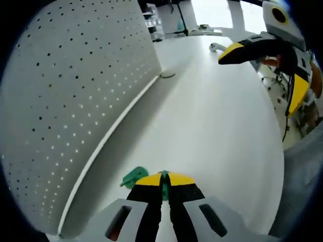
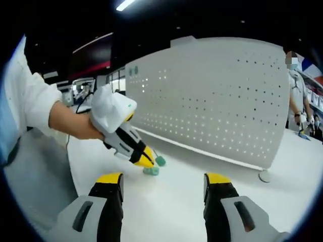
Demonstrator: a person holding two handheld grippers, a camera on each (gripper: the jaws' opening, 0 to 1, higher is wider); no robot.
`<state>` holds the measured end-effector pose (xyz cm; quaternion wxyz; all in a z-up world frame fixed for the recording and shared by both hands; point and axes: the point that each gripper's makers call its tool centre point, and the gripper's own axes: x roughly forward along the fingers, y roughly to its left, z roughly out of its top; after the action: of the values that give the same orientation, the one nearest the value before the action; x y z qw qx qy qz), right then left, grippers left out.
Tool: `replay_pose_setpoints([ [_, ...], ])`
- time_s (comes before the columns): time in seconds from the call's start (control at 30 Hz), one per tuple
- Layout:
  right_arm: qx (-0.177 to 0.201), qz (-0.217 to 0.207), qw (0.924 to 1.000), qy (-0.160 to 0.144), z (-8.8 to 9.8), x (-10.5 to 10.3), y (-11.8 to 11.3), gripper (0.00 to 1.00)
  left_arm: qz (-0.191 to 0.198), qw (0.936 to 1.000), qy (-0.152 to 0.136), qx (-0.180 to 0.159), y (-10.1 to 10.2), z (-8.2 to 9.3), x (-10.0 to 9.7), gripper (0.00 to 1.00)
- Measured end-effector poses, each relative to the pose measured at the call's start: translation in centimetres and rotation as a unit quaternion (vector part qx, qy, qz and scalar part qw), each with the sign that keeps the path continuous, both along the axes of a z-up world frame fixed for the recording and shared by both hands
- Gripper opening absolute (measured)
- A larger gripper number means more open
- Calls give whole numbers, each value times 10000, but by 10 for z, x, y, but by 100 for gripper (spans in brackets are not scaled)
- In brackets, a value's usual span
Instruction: Insert the hook assembly into the mounting plate slot until the hook locks in place.
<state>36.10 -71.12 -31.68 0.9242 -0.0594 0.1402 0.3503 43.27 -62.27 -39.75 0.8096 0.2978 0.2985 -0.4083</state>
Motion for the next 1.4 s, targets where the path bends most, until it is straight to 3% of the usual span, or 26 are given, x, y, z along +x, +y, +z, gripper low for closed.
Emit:
replay_pose_setpoints([
  [0.2,-114,177,9998,-60,8,0,8,64,35,9996,-37,-273,2,15,-4,3],
  [0.43,-211,457,9986,-167,21,5,25,63,180,9966,-172,-779,12,45,-11,3],
  [0.73,-399,918,9944,-340,36,8,55,62,195,9885,-298,-1471,26,89,-25,3],
  [1.03,-518,1445,9871,-456,47,6,90,62,245,9800,-493,-1914,52,123,-42,3],
  [1.4,-603,2164,9725,-611,61,-7,134,61,-396,9694,-661,-2330,70,155,-83,3],
])
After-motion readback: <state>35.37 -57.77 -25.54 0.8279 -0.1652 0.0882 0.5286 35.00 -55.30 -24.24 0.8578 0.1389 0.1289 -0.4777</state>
